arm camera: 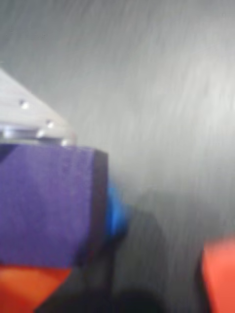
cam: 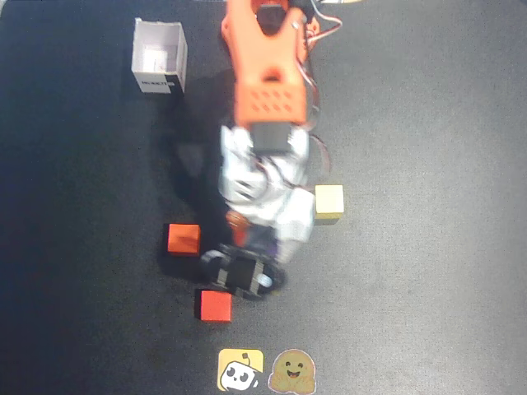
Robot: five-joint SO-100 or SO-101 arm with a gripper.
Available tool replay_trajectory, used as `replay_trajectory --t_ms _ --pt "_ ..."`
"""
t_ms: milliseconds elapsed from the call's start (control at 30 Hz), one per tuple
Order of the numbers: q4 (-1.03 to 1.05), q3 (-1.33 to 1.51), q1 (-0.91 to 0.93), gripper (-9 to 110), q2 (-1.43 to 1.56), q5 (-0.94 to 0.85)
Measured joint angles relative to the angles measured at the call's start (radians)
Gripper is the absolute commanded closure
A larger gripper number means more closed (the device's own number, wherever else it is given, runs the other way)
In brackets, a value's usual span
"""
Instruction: Put the purple cube on top of the orange cube.
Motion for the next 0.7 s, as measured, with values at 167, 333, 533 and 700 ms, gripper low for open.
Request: replay_trajectory --t_ms 167,333,533,700 --pt "0.094 0.002 0.095 96 0.051 -0.138" --pt "0.163 0.012 0.173 96 0.066 -0.239" --pt "0.222 0.046 0.249 96 0.066 -0.288" --pt "0.239 0.061 0.304 96 0.066 -0.314"
